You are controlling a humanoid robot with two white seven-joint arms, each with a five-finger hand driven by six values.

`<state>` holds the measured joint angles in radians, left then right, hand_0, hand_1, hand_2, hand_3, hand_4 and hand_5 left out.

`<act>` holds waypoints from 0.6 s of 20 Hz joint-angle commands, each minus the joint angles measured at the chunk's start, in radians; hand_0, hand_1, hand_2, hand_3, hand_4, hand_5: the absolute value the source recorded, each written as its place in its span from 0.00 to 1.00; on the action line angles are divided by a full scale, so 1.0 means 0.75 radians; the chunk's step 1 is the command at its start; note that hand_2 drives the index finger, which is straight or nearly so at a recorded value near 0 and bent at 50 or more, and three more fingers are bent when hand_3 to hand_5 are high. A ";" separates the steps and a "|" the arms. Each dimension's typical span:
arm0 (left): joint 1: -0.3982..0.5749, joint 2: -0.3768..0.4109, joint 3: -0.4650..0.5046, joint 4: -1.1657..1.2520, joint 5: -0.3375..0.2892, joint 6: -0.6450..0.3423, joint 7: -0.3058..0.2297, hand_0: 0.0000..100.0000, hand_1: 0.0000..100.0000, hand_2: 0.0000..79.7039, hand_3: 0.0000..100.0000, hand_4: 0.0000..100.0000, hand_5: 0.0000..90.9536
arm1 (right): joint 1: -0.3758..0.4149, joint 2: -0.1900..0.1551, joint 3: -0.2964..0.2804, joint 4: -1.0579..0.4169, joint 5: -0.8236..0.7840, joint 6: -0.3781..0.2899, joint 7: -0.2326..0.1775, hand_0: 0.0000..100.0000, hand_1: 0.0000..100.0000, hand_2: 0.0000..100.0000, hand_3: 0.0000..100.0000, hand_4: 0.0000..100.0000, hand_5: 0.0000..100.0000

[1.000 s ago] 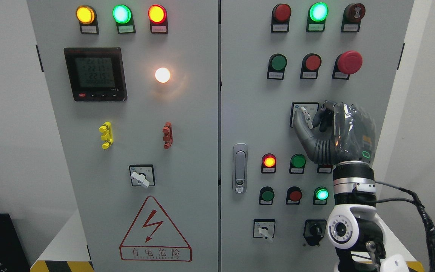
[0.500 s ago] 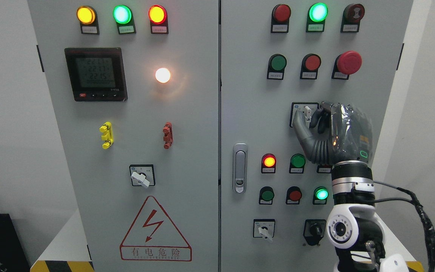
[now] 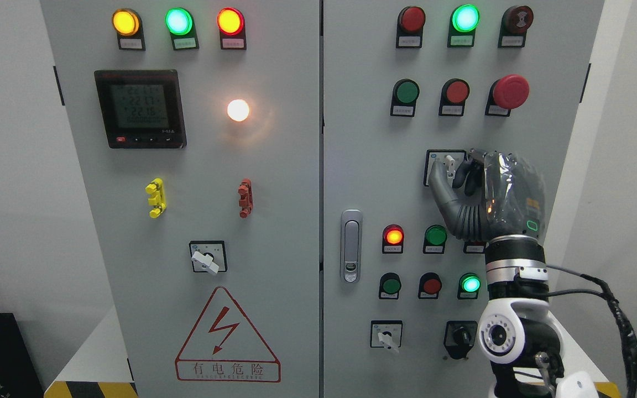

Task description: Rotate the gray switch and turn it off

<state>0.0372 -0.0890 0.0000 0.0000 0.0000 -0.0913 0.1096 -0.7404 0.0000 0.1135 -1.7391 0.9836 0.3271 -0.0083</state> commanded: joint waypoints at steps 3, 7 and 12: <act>0.001 0.000 0.043 0.031 -0.010 0.001 0.001 0.12 0.39 0.00 0.00 0.00 0.00 | 0.003 0.043 -0.004 -0.005 0.000 0.000 -0.001 0.52 0.31 0.76 0.94 0.80 0.98; -0.001 0.000 0.043 0.031 -0.010 0.001 -0.001 0.12 0.39 0.00 0.00 0.00 0.00 | 0.005 0.041 -0.008 -0.009 0.000 0.000 -0.005 0.52 0.32 0.76 0.94 0.80 0.98; -0.001 0.000 0.043 0.031 -0.010 0.001 -0.001 0.12 0.39 0.00 0.00 0.00 0.00 | 0.003 0.033 -0.018 -0.009 -0.005 0.000 -0.009 0.51 0.33 0.76 0.93 0.80 0.98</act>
<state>0.0372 -0.0890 0.0000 0.0000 0.0000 -0.0913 0.1094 -0.7374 0.0000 0.1090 -1.7423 0.9827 0.3268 -0.0040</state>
